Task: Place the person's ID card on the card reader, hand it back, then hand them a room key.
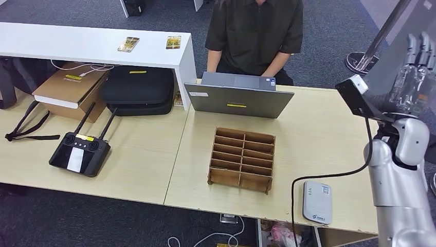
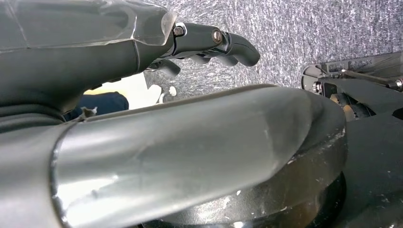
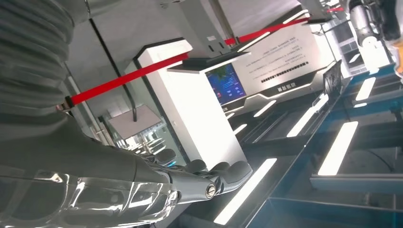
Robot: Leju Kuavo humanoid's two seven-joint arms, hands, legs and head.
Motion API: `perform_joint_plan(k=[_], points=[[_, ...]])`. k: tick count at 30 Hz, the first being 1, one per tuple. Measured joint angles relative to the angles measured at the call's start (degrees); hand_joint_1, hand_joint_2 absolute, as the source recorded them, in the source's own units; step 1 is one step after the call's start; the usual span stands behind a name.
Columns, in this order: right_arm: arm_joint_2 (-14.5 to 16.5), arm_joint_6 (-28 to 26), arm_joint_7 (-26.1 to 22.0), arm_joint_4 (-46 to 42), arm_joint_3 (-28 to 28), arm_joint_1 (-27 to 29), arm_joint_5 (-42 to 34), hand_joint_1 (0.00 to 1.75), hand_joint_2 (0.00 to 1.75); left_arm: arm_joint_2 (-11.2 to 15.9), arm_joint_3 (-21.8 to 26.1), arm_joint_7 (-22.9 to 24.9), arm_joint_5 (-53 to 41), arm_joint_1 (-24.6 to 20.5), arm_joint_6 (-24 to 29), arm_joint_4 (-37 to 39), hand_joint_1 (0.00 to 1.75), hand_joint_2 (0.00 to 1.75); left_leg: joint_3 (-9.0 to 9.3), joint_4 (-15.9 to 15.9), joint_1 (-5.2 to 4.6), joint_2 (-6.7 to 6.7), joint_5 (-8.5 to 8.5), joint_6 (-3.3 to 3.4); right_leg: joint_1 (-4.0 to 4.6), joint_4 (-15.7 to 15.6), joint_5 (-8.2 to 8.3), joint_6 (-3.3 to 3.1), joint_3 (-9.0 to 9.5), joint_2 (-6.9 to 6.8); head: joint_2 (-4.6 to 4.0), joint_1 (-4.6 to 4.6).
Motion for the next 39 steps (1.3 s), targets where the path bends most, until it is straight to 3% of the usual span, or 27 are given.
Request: perform_joint_plan(k=[4, 10, 19, 30, 39], points=[[-1.74, 1.40, 1.28, -6.99, -2.38, 8.56, -0.15, 0.00, 1.75, -0.04, 0.48, -0.01, 0.74, 0.05, -0.09, 0.00, 0.00, 0.00, -0.01, 0.00, 0.00, -0.02, -0.05, 0.07, 0.01, -0.01, -0.03, 0.03, 0.00, -0.03, 0.00, 0.00], [-1.66, 0.75, 2.85, -18.43, -7.66, 23.03, 1.19, 0.00, 1.75, -0.46, 1.53, -0.13, 1.56, 0.11, -0.10, 0.00, 0.00, 0.00, -0.05, -0.02, 0.01, -0.11, -0.12, 0.09, 0.01, -0.01, -0.16, 0.13, 0.02, -0.11, 0.00, -0.01], [5.07, 0.42, 4.97, -31.49, -11.63, 40.97, 4.50, 0.00, 1.75, -0.57, 1.83, -0.57, 1.48, 0.08, -0.72, 0.00, 0.00, 0.00, -0.06, -0.07, 0.01, -0.10, -0.17, 0.10, 0.02, 0.00, -0.25, 0.12, 0.01, -0.10, 0.00, -0.01], [14.05, 1.72, 8.88, -39.16, -9.15, 52.74, 8.32, 0.00, 1.75, -0.57, 2.40, -0.83, 1.78, 0.03, -1.40, 0.00, 0.00, 0.00, -0.03, -0.07, 0.01, -0.05, -0.16, 0.10, 0.01, 0.00, -0.26, 0.13, 0.03, -0.06, 0.00, -0.01], [16.48, 2.45, 11.84, -42.51, -4.41, 58.17, 11.58, 0.00, 1.75, -0.58, 2.79, -1.11, 1.90, 0.03, -1.43, 0.00, 0.00, 0.00, -0.03, -0.07, 0.00, -0.02, -0.17, 0.10, 0.00, 0.00, -0.28, 0.11, 0.03, -0.04, 0.00, 0.00]])
